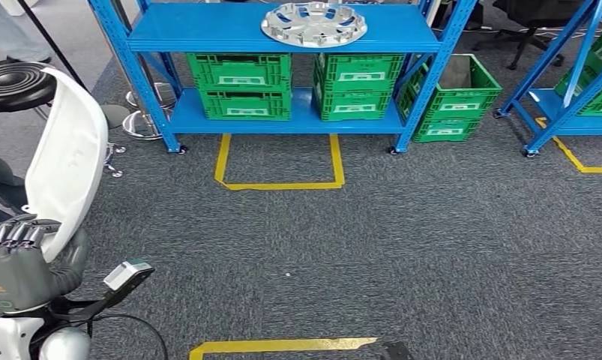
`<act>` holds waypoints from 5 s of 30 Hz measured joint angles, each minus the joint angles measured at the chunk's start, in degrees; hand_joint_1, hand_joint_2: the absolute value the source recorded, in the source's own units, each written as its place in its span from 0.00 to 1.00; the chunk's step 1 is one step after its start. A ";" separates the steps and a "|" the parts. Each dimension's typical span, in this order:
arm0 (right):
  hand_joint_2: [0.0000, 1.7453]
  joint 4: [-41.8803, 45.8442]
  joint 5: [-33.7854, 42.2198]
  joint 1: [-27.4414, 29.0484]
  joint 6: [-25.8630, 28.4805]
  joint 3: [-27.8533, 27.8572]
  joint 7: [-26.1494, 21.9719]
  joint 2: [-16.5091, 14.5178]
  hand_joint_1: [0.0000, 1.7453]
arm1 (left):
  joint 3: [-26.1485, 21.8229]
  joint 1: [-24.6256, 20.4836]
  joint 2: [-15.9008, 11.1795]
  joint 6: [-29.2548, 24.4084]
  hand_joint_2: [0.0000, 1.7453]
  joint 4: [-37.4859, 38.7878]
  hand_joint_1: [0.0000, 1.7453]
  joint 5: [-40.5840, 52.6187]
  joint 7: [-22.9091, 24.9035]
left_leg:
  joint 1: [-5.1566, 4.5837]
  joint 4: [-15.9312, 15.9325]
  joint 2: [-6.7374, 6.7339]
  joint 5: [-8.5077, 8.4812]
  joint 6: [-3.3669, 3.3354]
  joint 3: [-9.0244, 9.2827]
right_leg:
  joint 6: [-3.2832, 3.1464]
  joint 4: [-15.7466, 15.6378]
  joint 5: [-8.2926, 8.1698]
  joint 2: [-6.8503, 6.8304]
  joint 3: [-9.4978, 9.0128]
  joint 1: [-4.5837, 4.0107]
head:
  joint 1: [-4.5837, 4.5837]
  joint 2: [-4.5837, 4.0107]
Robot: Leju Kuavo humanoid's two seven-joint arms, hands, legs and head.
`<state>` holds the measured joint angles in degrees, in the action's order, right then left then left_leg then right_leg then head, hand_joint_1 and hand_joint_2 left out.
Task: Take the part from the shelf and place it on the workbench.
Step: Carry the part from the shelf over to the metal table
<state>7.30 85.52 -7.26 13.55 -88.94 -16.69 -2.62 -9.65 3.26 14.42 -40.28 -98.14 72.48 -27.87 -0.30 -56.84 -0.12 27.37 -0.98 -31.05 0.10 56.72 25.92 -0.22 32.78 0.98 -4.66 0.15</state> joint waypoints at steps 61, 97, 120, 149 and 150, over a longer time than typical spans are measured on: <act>0.00 -0.11 0.33 -1.07 4.76 1.04 -5.53 -0.48 0.00 | -0.27 -0.81 -1.02 -0.01 1.00 1.85 1.00 2.05 1.17 | 0.93 -15.85 0.37 4.61 2.53 -8.59 | 0.47 1.26 2.47 -3.22 -1.01 0.25 | 0.67 0.00; 0.00 -0.15 -8.03 -5.48 8.24 0.00 -19.08 -0.28 0.00 | 9.03 -7.98 -2.07 -0.02 1.00 12.20 1.00 0.56 -0.45 | -0.91 -1.47 -4.27 -2.27 0.06 -3.64 | 0.97 0.85 3.69 -6.33 -2.44 -0.45 | 1.14 0.00; 0.00 -0.25 -9.24 -0.57 8.55 0.00 -6.45 1.77 0.00 | 11.64 -7.85 -2.64 -0.05 1.00 12.75 1.00 -1.68 0.06 | 0.41 -17.01 0.67 4.63 1.77 -11.33 | 0.11 1.92 3.04 -1.28 -0.88 0.12 | 1.32 0.00; 0.00 -0.22 -10.31 1.42 7.66 0.00 -1.48 2.13 0.00 | 13.08 -4.49 -3.90 -0.11 1.00 10.27 1.00 -0.06 3.13 | 0.15 -12.41 1.28 3.29 1.36 -8.92 | 0.81 2.41 3.35 0.41 -0.84 0.49 | 1.38 0.00; 0.00 -0.22 -10.30 1.47 7.66 0.00 -1.47 2.13 0.00 | 13.08 -4.43 -3.95 -0.11 1.00 10.27 1.00 -0.07 3.13 | 0.24 -15.94 0.77 4.58 1.44 -10.71 | 0.66 2.42 3.49 -0.49 -0.93 0.34 | 1.38 0.00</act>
<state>7.08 75.22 -5.79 21.20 -88.94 -18.16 -0.49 3.43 -1.17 10.47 -40.39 -87.86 72.41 -24.74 -0.06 -72.79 0.65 31.96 0.46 -41.75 0.76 59.13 29.41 -0.71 31.85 1.32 -3.27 0.15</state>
